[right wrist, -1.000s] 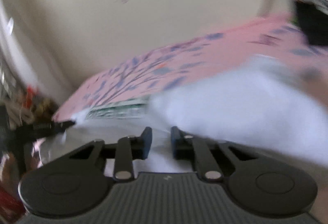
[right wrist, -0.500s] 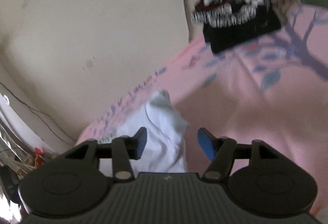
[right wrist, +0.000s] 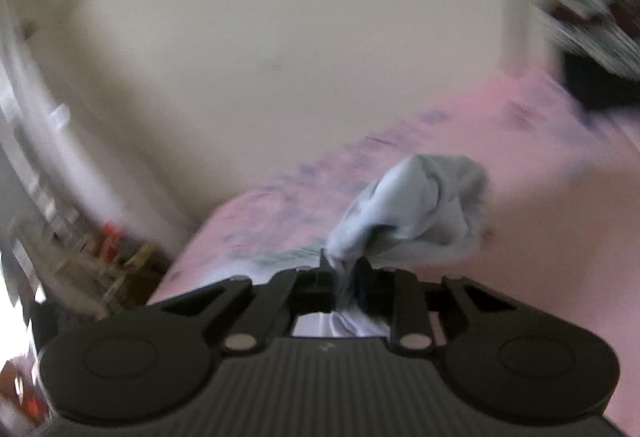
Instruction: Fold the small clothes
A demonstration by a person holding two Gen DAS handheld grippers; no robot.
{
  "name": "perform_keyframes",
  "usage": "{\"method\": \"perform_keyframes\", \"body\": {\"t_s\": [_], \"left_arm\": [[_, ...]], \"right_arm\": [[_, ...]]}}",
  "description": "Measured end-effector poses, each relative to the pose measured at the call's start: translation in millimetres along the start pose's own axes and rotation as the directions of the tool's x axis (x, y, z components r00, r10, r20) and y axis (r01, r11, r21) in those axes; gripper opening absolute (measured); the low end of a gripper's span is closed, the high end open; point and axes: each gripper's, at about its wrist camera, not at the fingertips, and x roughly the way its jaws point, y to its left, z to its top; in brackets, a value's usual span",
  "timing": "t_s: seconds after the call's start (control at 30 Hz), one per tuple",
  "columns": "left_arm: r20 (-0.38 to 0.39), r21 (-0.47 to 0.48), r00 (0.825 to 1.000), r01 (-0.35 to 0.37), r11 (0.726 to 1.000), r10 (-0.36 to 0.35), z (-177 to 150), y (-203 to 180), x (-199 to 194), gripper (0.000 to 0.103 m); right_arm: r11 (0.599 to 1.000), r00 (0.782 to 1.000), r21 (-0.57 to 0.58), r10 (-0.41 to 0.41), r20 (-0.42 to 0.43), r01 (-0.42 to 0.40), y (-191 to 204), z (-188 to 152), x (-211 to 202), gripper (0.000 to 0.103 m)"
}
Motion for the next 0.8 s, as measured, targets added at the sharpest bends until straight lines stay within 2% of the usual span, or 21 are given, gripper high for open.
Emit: {"method": "perform_keyframes", "body": {"t_s": [0.1, 0.2, 0.27, 0.33, 0.4, 0.43, 0.47, 0.5, 0.53, 0.57, 0.6, 0.67, 0.73, 0.8], "left_arm": [[0.133, -0.069, 0.991, -0.023, 0.997, 0.032, 12, 27, -47, 0.032], [0.211, -0.125, 0.973, -0.072, 0.990, 0.097, 16, 52, -80, 0.039], [0.230, -0.152, 0.963, -0.108, 0.982, 0.142, 15, 65, -93, 0.043], [0.225, -0.180, 0.960, -0.128, 0.975, 0.168, 12, 76, -97, 0.047], [0.212, -0.201, 0.960, -0.140, 0.970, 0.183, 9, 84, -96, 0.049], [0.203, -0.208, 0.961, -0.145, 0.967, 0.187, 8, 86, -94, 0.049], [0.194, -0.214, 0.963, -0.144, 0.966, 0.187, 7, 88, -90, 0.049], [0.186, -0.217, 0.966, -0.140, 0.966, 0.182, 7, 89, -87, 0.049], [0.181, -0.213, 0.968, -0.133, 0.968, 0.173, 8, 89, -84, 0.050], [0.179, -0.205, 0.970, -0.129, 0.970, 0.166, 9, 88, -81, 0.050], [0.178, -0.195, 0.971, -0.123, 0.973, 0.159, 9, 86, -79, 0.051], [0.179, -0.177, 0.974, -0.110, 0.978, 0.141, 11, 82, -75, 0.052], [0.177, -0.163, 0.975, -0.109, 0.981, 0.137, 13, 78, -67, 0.052], [0.158, -0.159, 0.978, -0.113, 0.981, 0.139, 18, 75, -52, 0.052]], "right_arm": [[0.986, 0.994, -0.138, 0.080, -0.079, -0.091, 56, 9, 41, 0.019], [0.956, 0.974, -0.238, 0.126, -0.189, -0.170, 106, -4, 98, 0.019], [0.937, 0.952, -0.276, 0.139, -0.272, -0.216, 130, -22, 137, 0.019], [0.921, 0.921, -0.291, 0.144, -0.363, -0.258, 148, -45, 174, 0.018], [0.900, 0.892, -0.342, 0.102, -0.441, -0.272, 162, -75, 203, 0.018], [0.896, 0.890, -0.360, 0.078, -0.450, -0.260, 162, -85, 215, 0.018], [0.887, 0.907, -0.375, 0.103, -0.408, -0.269, 161, -89, 213, 0.019], [0.884, 0.905, -0.380, 0.100, -0.413, -0.271, 161, -89, 212, 0.020], [0.887, 0.899, -0.367, 0.108, -0.424, -0.280, 158, -86, 209, 0.025], [0.887, 0.884, -0.340, 0.140, -0.447, -0.312, 155, -81, 201, 0.042], [0.883, 0.877, -0.323, 0.173, -0.449, -0.340, 152, -77, 189, 0.049], [0.864, 0.878, -0.329, 0.227, -0.421, -0.382, 150, -65, 164, 0.050], [0.859, 0.906, -0.353, 0.250, -0.342, -0.371, 143, -48, 136, 0.049], [0.879, 0.941, -0.365, 0.223, -0.255, -0.307, 135, -27, 126, 0.046]]}}
